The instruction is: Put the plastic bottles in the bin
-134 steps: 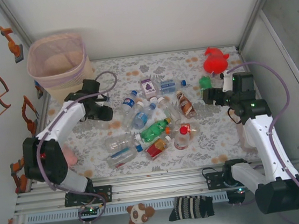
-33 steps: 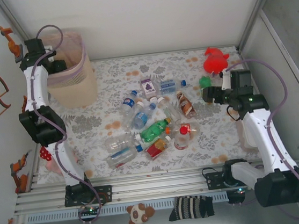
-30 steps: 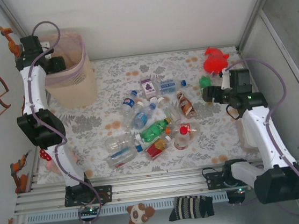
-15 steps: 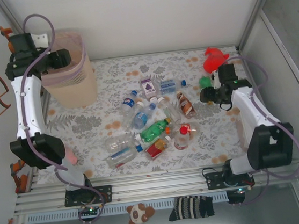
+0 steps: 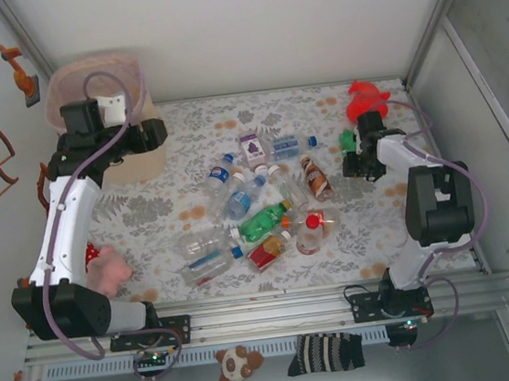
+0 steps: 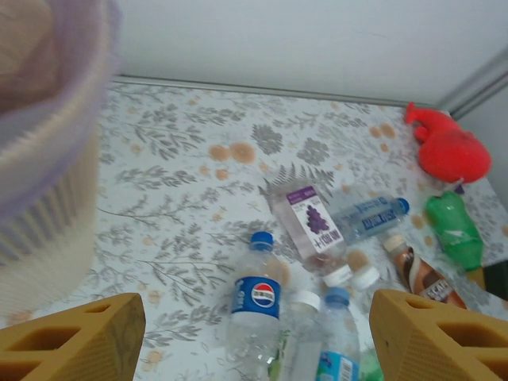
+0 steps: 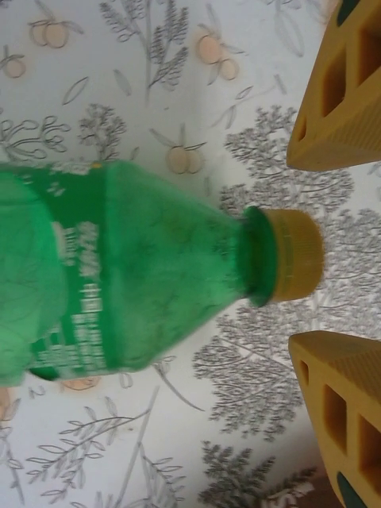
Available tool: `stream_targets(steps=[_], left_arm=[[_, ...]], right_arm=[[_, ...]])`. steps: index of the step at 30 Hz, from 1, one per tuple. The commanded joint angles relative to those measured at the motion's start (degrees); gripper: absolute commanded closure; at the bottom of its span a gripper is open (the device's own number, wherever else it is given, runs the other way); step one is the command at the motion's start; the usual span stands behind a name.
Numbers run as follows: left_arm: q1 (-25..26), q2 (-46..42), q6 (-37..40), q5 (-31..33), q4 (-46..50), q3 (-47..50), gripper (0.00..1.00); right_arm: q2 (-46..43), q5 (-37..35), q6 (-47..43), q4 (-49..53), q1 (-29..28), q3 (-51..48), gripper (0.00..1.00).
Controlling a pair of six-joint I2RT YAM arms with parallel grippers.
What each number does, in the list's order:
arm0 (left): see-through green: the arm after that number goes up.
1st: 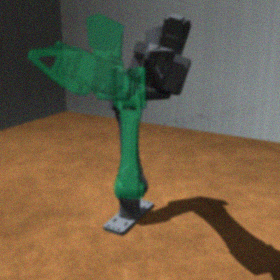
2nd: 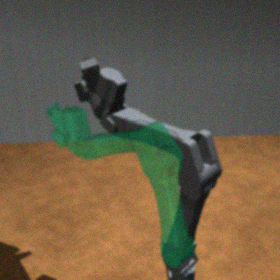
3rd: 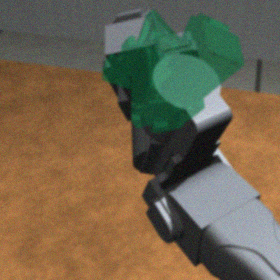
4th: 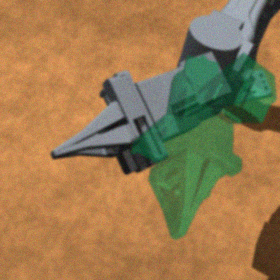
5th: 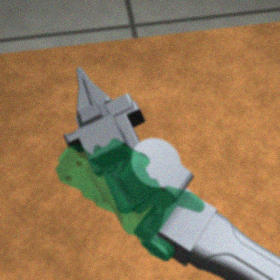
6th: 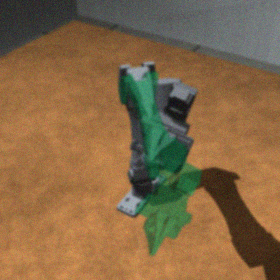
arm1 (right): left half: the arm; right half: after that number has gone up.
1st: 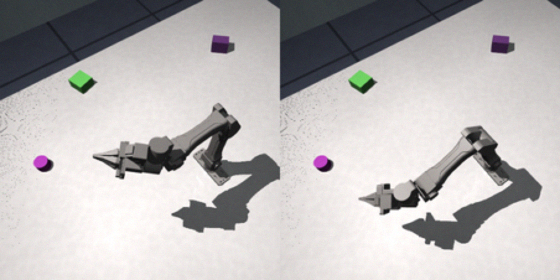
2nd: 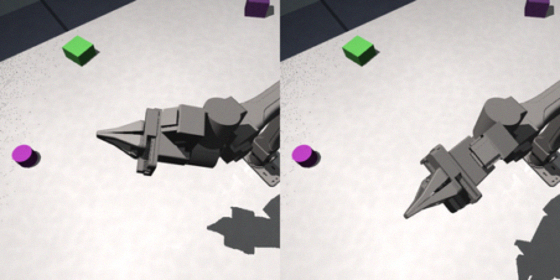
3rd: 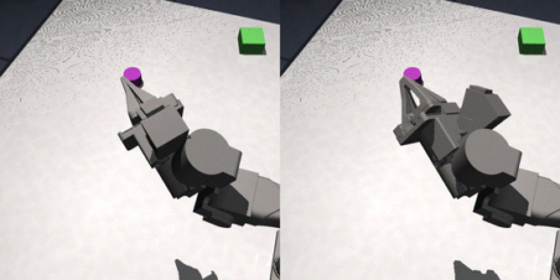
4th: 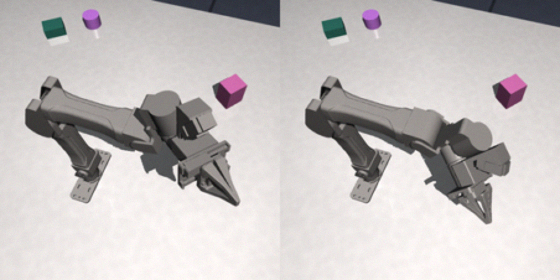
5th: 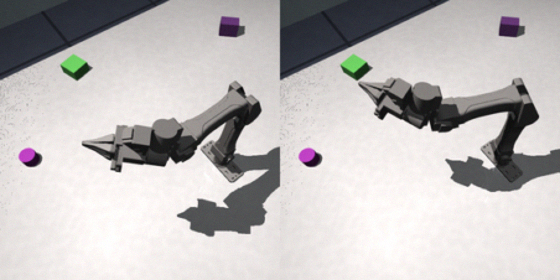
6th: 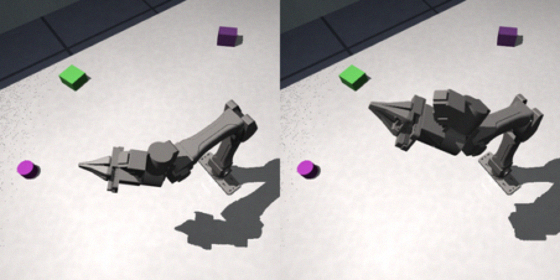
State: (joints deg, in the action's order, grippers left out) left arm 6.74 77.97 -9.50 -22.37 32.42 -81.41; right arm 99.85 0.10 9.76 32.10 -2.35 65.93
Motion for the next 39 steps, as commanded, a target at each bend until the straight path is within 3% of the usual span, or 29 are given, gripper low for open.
stream_targets(steps=[1, 16, 27, 34, 39], left_arm=[[1.11, -2.63, -2.66, -1.39, -3.68, 2.63, 0.26], [1.95, -7.65, -5.77, -0.41, -5.71, 10.34, 0.26], [2.23, -9.89, -5.19, -1.69, -6.41, 10.96, 0.27], [2.48, -11.44, -4.08, -3.18, -5.8, 10.48, 0.27], [2.9, -11.88, -3.74, -4.08, -4.54, 9.66, 0.27]], right_arm=[[2.0, -0.47, -1.11, -1.92, -0.26, 1.96, 0.47], [4.81, -0.62, -1.4, -3.12, -0.2, 0.89, 0.67], [-9.22, -0.54, -3.57, -6.44, -0.79, -3.57, 0.77], [-18.47, 3.92, -16.42, -10.16, -3.68, -4.45, 0.8], [-23.15, 6.92, -30.31, -10.53, -8.83, -3.93, 0.83]])
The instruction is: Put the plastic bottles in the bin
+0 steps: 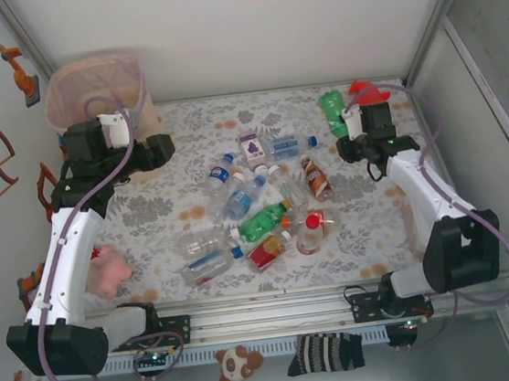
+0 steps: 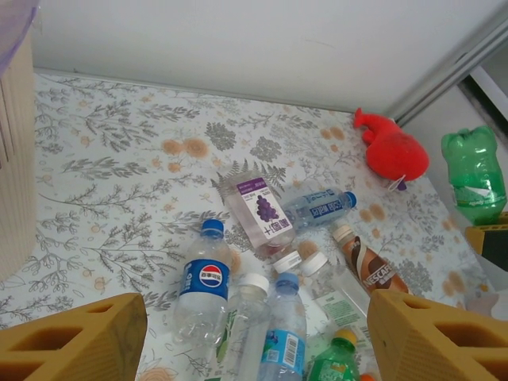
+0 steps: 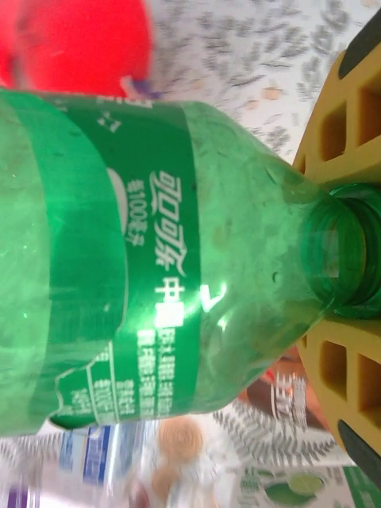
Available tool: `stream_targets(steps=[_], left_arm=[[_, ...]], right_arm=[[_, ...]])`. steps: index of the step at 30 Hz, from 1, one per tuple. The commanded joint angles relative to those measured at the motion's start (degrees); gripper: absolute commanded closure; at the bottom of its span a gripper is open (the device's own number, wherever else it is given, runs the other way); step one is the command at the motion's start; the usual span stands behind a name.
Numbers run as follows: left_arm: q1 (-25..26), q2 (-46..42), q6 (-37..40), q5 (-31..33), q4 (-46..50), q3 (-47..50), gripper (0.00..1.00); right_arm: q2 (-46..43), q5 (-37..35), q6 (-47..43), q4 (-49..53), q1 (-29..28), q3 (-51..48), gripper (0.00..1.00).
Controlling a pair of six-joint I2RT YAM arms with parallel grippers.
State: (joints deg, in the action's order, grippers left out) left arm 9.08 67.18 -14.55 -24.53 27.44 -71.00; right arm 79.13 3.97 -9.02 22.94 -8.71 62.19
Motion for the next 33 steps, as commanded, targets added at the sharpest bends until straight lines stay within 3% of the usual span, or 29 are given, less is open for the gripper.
stream_targets(steps=[1, 6, 11, 14, 23, 29, 33], left_arm=[[0.75, -1.12, 1.57, -2.07, 0.95, -1.03, 0.27], [2.22, -0.84, 3.71, -3.72, 3.47, -3.16, 0.27], [6.25, 0.9, 7.73, -4.7, 7.63, -6.76, 0.27], [9.84, 2.19, 8.76, -3.61, 9.05, -8.32, 0.26], [20.28, 8.21, 14.85, -6.67, 18.24, -13.89, 0.21], [25.21, 11.5, 18.01, -10.91, 21.83, -15.84, 0.17], [27.97, 14.26, 20.53, -8.44, 25.46, -17.77, 0.15]], right_arm=[[-3.11, 3.48, -14.34, -0.95, -3.48, 0.0, 0.82], [-6.42, 4.53, -29.81, 3.31, -8.71, 2.73, 0.86], [-10.07, -1.03, -51.82, 4.21, -17.21, 0.77, 0.96], [-11.08, -3.81, -60.13, 4.39, -21.59, 1.0, 1.0], [-12.55, -12.54, -76.98, -2.23, -30.68, 0.34, 1.0], [-14.03, -12.0, -83.92, -7.95, -32.94, -1.93, 1.0], [-14.03, -11.36, -84.5, -6.14, -33.88, -0.66, 1.0]])
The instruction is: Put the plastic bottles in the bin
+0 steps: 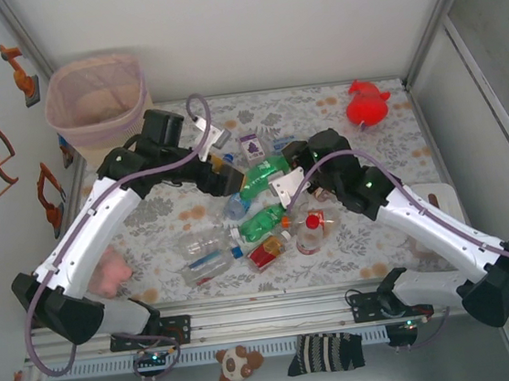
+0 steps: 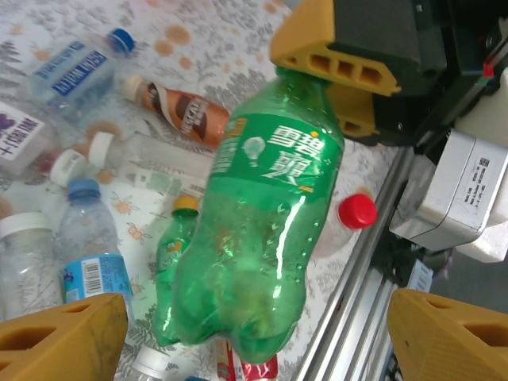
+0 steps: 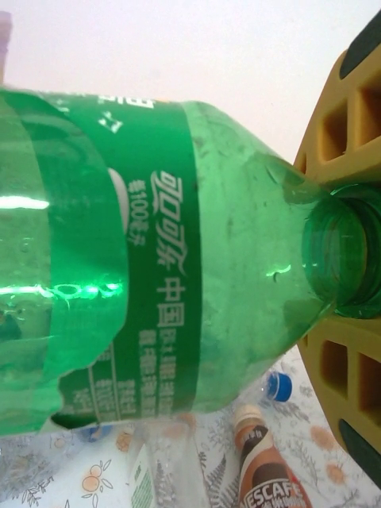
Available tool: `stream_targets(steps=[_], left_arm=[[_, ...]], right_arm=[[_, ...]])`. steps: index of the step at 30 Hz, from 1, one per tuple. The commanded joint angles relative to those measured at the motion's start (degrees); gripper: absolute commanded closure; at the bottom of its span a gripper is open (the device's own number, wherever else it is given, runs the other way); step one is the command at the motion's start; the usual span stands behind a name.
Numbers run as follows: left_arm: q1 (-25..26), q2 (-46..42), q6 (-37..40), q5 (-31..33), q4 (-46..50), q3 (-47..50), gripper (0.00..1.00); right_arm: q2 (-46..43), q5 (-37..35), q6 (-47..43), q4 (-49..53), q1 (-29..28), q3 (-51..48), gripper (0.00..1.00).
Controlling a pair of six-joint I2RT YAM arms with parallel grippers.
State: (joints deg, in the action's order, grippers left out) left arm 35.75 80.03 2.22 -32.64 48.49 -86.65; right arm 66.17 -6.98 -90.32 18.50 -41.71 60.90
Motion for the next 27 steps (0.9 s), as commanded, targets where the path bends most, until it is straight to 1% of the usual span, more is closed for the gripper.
stream_targets(steps=[1, 7, 9, 19, 22, 27], left_arm=[[1.88, 2.17, 4.24, 0.21, 5.01, -2.72, 0.14], [5.05, 7.35, 8.06, -0.31, 9.58, -6.05, 0.14], [5.37, 8.44, 9.08, -0.65, 10.48, -6.83, 0.14], [5.9, 12.11, 12.93, -4.61, 13.53, -8.83, 0.19], [5.87, 13.32, 13.82, -4.86, 14.58, -9.46, 0.22], [5.83, 14.46, 14.26, -4.51, 15.07, -10.19, 0.21]], right_arm=[[-1.18, -0.18, -3.28, -1.29, -1.16, 0.81, 1.0], [-1.48, 1.09, -3.45, 0.98, -2.79, 2.0, 1.0], [-1.48, 1.17, -3.55, 1.08, -3.19, 1.95, 1.0], [-2.18, 2.88, -4.31, 1.88, -4.6, 2.56, 1.0], [-2.52, 3.77, -4.89, 2.51, -4.78, 2.81, 1.0], [-3.11, 4.74, -5.3, 3.03, -5.04, 2.93, 1.0]])
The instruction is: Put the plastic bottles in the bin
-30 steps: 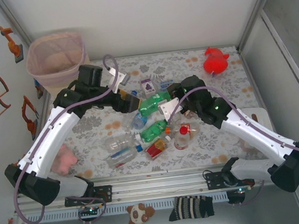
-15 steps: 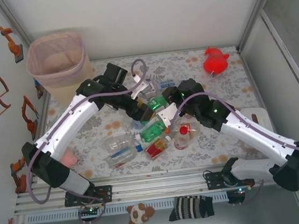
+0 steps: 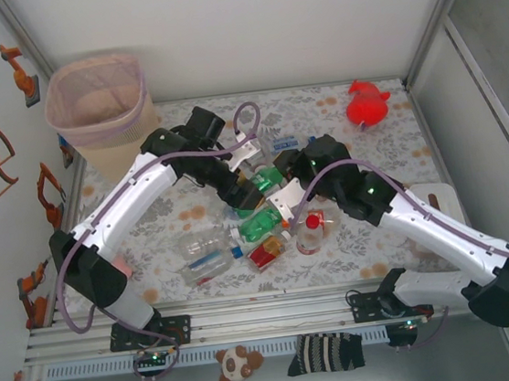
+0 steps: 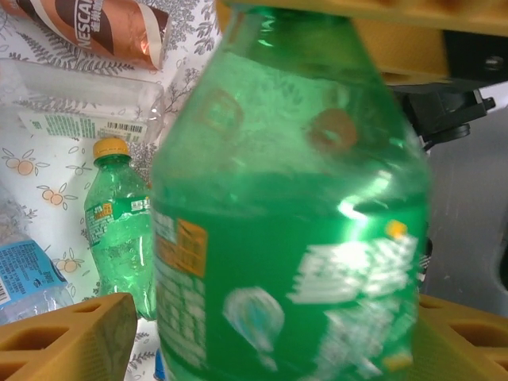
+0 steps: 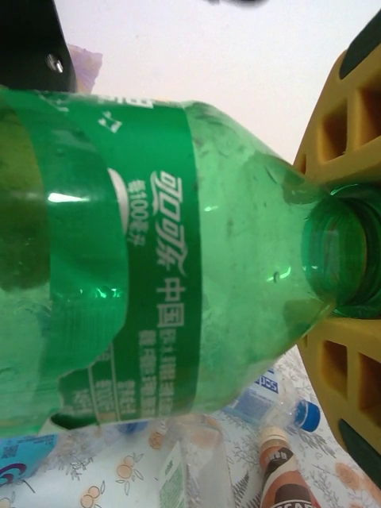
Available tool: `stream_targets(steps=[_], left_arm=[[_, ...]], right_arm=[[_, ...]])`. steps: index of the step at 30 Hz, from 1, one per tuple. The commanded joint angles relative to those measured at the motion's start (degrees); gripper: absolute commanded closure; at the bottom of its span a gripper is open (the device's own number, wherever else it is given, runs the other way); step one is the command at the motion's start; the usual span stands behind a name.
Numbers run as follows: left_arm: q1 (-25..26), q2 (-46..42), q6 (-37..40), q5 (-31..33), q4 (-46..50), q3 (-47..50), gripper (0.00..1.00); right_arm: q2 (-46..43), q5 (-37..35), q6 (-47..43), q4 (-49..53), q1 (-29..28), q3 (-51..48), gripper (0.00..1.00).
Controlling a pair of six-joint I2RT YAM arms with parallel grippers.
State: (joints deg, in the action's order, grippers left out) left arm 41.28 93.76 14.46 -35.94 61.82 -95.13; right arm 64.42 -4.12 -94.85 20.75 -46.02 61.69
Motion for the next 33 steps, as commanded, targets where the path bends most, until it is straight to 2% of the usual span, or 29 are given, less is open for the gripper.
stream_targets(steps=[1, 9, 16, 22, 25, 27, 33], left_arm=[[0.35, 0.95, 2.21, -1.52, 1.92, -1.83, 0.22], [0.3, 1.05, 2.85, -3.43, 2.18, -1.77, 0.38], [0.22, -0.07, 3.03, -3.1, 2.2, -1.1, 0.43], [-0.58, -1.11, 2.2, -1.81, 1.59, -0.35, 0.44], [-1.06, -1.6, 2.07, -1.48, 1.4, 0.07, 0.44], [-1.35, -1.94, 1.89, -1.13, 1.3, 0.38, 0.44], [-2.77, -3.23, 1.12, 0.56, 0.59, 1.28, 0.45]], right_arm=[[-1.48, 1.92, -0.86, 0.8, -0.73, 2.12, 1.0], [-1.33, 1.13, -0.95, 1.05, -1.09, 2.22, 1.0], [-1.76, 0.36, -0.57, 1.33, -1.35, 2.12, 0.99], [-3.01, -0.97, 1.88, 3.02, -1.35, 2.1, 0.66], [-3.81, -1.24, 3.74, 4.22, -1.36, 2.0, 0.62], [-4.28, -1.39, 5.44, 5.13, -1.32, 1.99, 0.44], [-5.66, -1.33, 13.06, 5.24, -1.35, 1.6, 0.36]])
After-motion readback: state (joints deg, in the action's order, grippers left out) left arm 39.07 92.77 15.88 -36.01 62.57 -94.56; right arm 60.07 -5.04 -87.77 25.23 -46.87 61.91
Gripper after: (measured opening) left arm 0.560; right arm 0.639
